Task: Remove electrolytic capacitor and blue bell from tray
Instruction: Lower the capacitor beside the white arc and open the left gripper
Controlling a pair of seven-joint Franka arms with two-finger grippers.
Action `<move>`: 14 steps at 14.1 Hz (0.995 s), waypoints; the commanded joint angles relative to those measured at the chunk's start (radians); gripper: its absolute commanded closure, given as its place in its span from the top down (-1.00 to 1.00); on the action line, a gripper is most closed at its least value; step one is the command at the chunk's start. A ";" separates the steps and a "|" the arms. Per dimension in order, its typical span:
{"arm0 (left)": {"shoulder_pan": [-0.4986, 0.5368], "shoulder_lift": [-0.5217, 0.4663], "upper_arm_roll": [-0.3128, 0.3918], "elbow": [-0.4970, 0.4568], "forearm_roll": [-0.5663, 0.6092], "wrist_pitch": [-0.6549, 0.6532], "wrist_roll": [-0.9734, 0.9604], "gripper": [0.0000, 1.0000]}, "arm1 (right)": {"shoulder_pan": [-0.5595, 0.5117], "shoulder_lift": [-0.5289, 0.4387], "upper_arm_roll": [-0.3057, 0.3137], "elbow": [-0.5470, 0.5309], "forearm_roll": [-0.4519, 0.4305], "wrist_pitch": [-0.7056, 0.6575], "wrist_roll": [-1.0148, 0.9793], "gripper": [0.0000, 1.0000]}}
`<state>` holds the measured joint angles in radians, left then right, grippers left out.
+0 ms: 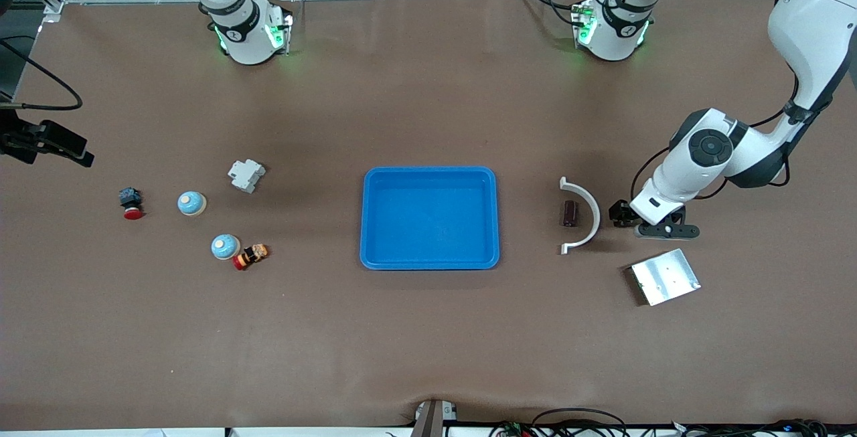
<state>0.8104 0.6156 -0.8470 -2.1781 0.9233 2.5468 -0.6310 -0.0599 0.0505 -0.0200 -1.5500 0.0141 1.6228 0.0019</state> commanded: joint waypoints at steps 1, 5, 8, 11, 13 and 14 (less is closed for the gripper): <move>0.004 -0.025 -0.018 0.003 0.011 -0.011 -0.016 1.00 | -0.006 -0.020 0.008 -0.016 0.010 -0.004 0.001 1.00; 0.004 -0.042 -0.037 0.006 -0.003 -0.013 -0.036 1.00 | -0.005 -0.020 0.009 -0.016 0.009 -0.004 0.001 1.00; 0.004 -0.042 -0.073 0.029 -0.040 -0.013 -0.064 1.00 | -0.005 -0.020 0.009 -0.016 0.009 -0.004 0.001 1.00; 0.004 -0.083 -0.127 0.037 -0.106 -0.017 -0.067 1.00 | -0.003 -0.020 0.009 -0.016 0.009 -0.004 0.001 1.00; 0.004 -0.105 -0.161 0.053 -0.104 -0.048 -0.055 1.00 | -0.005 -0.020 0.009 -0.016 0.009 -0.004 0.001 1.00; 0.004 -0.102 -0.170 0.069 -0.107 -0.049 -0.055 1.00 | -0.005 -0.020 0.009 -0.016 0.009 -0.006 0.001 1.00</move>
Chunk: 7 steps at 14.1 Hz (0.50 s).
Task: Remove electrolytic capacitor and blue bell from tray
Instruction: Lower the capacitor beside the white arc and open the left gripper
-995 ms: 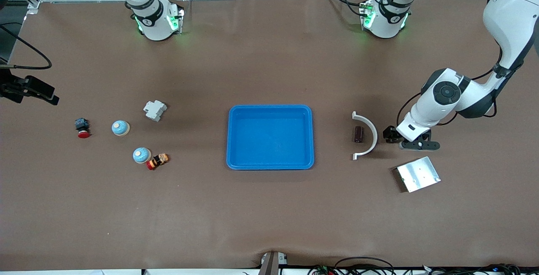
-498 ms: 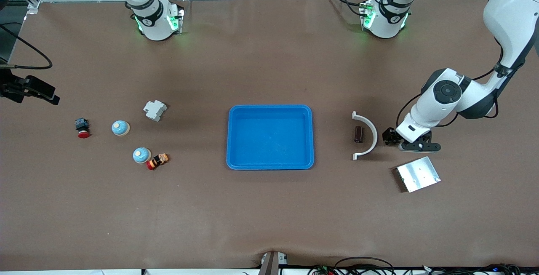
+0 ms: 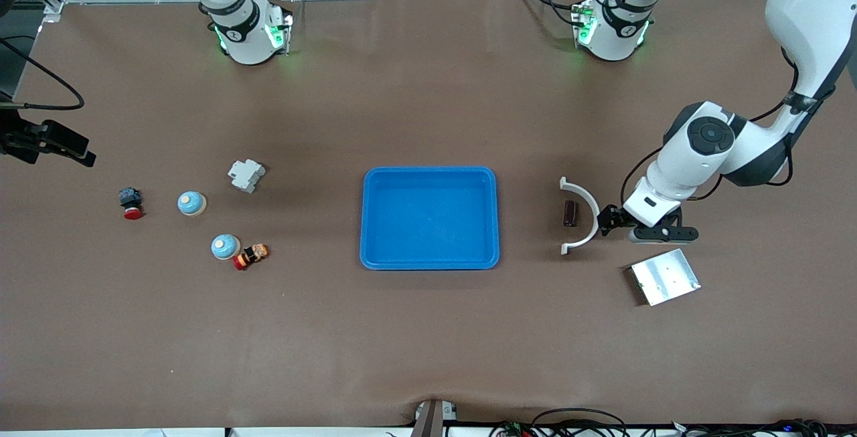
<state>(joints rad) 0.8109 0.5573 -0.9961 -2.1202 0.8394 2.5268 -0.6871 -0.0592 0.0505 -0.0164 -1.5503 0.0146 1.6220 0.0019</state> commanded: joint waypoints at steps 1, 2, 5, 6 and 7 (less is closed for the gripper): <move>0.004 -0.046 -0.047 0.022 -0.032 -0.042 -0.009 1.00 | -0.005 -0.020 0.006 -0.016 0.010 -0.005 0.001 1.00; 0.007 -0.051 -0.064 0.028 -0.064 -0.069 -0.008 1.00 | -0.005 -0.020 0.006 -0.016 0.008 -0.004 0.001 1.00; 0.008 -0.057 -0.096 0.071 -0.098 -0.100 -0.015 1.00 | -0.005 -0.020 0.006 -0.016 0.010 -0.004 0.001 1.00; 0.007 -0.065 -0.108 0.081 -0.100 -0.120 -0.015 1.00 | -0.005 -0.020 0.006 -0.016 0.008 -0.004 0.001 1.00; 0.007 -0.068 -0.116 0.106 -0.100 -0.149 -0.014 1.00 | -0.005 -0.020 0.006 -0.016 0.008 -0.004 0.001 1.00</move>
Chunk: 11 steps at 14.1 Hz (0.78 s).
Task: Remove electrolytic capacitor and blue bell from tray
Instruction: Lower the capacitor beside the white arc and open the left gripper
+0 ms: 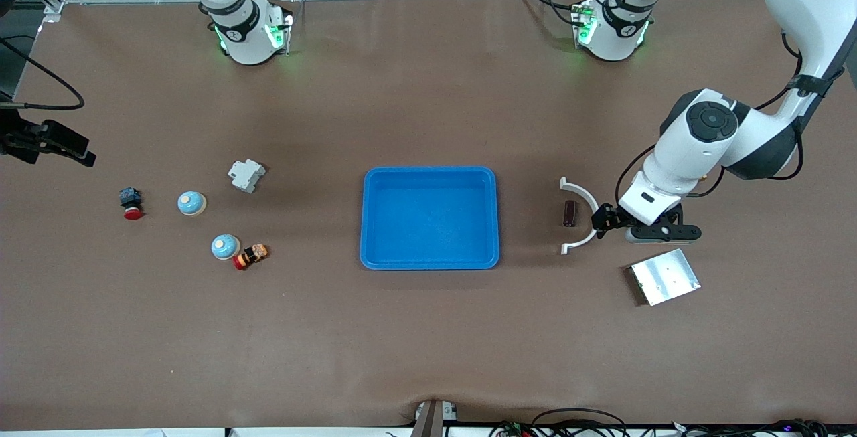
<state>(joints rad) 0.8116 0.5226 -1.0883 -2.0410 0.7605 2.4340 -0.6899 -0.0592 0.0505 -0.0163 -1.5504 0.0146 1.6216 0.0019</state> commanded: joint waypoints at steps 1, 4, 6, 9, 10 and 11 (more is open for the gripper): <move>0.006 -0.033 -0.024 0.041 -0.021 -0.087 -0.002 1.00 | -0.005 -0.020 0.006 -0.016 0.008 -0.003 0.001 1.00; 0.006 -0.027 -0.033 0.093 -0.027 -0.147 0.016 1.00 | -0.007 -0.020 0.006 -0.016 0.008 -0.003 0.001 1.00; 0.006 -0.029 -0.039 0.119 -0.072 -0.171 0.056 1.00 | -0.007 -0.020 0.006 -0.016 0.010 -0.003 0.001 1.00; 0.006 -0.029 -0.041 0.200 -0.137 -0.297 0.232 1.00 | -0.008 -0.020 0.006 -0.016 0.010 -0.003 0.001 1.00; 0.006 -0.029 -0.041 0.226 -0.151 -0.320 0.246 1.00 | -0.008 -0.020 0.006 -0.016 0.010 -0.005 0.001 1.00; 0.006 -0.030 -0.047 0.243 -0.153 -0.340 0.248 1.00 | -0.008 -0.020 0.006 -0.016 0.010 -0.005 0.001 1.00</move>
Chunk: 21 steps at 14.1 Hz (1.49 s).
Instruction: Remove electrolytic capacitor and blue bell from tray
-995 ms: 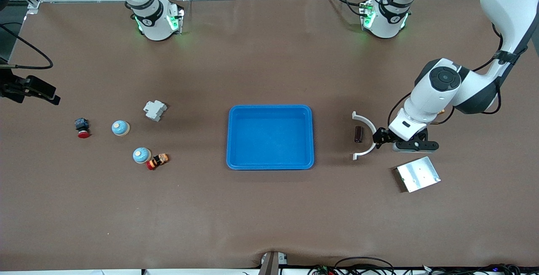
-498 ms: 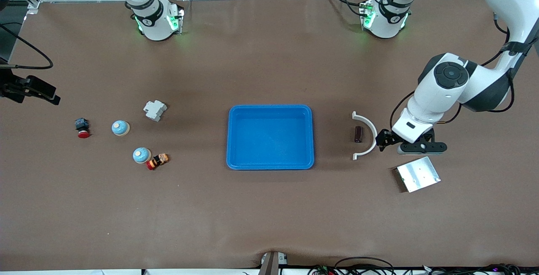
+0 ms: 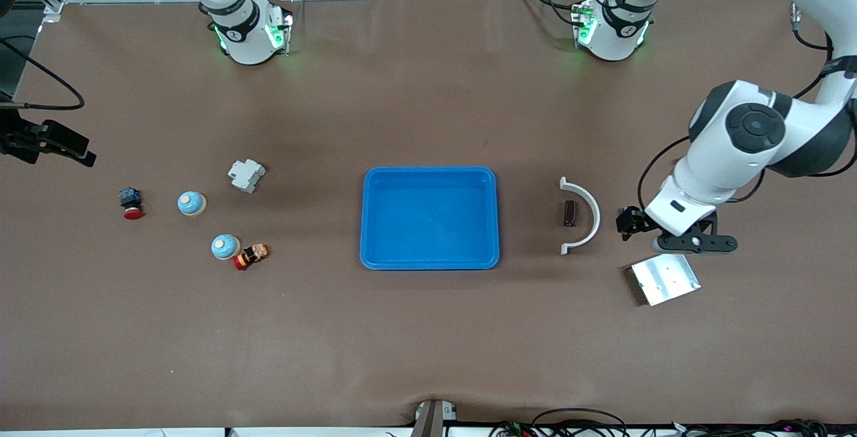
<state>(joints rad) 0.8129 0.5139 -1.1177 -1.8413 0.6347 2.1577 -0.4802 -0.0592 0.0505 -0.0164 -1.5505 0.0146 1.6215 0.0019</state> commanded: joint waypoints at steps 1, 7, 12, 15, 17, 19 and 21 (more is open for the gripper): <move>0.005 -0.020 -0.022 0.059 -0.029 -0.087 0.040 1.00 | -0.008 -0.020 0.006 -0.016 0.010 -0.005 0.001 1.00; 0.005 -0.020 -0.059 0.163 -0.059 -0.214 0.057 1.00 | -0.010 -0.020 0.006 -0.016 0.010 -0.005 0.001 1.00; -0.010 -0.028 -0.085 0.243 -0.069 -0.373 0.104 1.00 | -0.013 -0.020 0.004 -0.017 0.010 -0.005 0.001 1.00; -0.230 -0.035 0.114 0.383 -0.116 -0.474 0.138 1.00 | -0.013 -0.020 0.004 -0.017 0.010 -0.005 0.001 1.00; -0.372 -0.073 0.298 0.470 -0.215 -0.507 0.187 1.00 | -0.013 -0.018 0.004 -0.016 0.010 -0.005 0.001 1.00; -0.453 -0.150 0.453 0.468 -0.327 -0.507 0.279 1.00 | -0.013 -0.018 0.004 -0.016 0.010 -0.003 0.001 1.00; -0.588 -0.218 0.673 0.465 -0.479 -0.507 0.400 1.00 | -0.013 -0.018 0.004 -0.016 0.010 -0.005 0.000 1.00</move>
<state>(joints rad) 0.3247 0.3836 -0.6235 -1.3675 0.2778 1.6710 -0.1877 -0.0599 0.0505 -0.0197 -1.5523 0.0146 1.6207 0.0019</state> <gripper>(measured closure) 0.000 0.000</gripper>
